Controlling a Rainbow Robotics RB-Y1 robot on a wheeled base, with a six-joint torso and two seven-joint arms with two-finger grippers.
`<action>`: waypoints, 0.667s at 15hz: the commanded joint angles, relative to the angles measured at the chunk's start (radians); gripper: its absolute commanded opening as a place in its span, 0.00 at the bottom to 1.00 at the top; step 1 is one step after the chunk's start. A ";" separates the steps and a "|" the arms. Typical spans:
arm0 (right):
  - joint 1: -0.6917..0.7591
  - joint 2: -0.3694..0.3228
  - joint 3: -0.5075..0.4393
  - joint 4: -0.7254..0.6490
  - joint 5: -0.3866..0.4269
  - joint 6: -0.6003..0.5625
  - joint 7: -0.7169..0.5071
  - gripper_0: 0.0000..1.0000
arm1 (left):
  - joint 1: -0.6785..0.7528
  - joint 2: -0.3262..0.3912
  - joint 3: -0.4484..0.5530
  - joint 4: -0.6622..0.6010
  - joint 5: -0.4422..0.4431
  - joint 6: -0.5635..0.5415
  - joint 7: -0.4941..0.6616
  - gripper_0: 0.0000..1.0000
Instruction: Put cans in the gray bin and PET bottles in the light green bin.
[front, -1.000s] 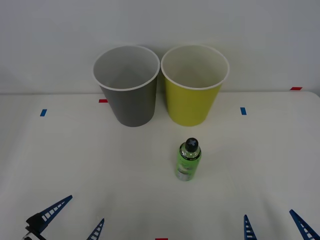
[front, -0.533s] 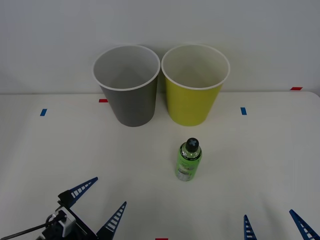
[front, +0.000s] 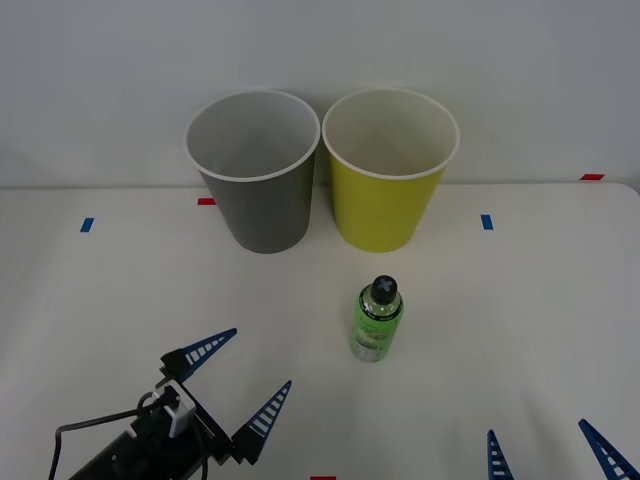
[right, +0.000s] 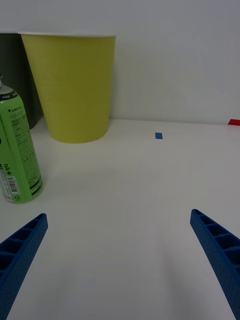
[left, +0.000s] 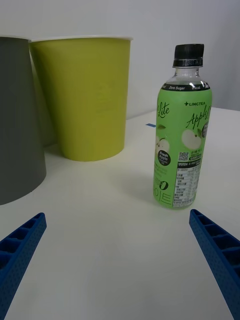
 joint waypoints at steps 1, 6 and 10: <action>0.000 0.000 0.000 0.000 0.000 0.000 0.000 1.00 | -0.033 -0.008 -0.043 0.001 -0.004 0.039 0.003 1.00; 0.000 0.000 0.000 0.000 0.000 0.000 0.000 1.00 | -0.093 -0.013 -0.089 0.001 -0.004 0.094 0.006 1.00; 0.000 0.000 0.000 0.000 0.000 0.000 0.000 1.00 | -0.165 -0.015 -0.145 -0.001 0.022 0.140 0.016 1.00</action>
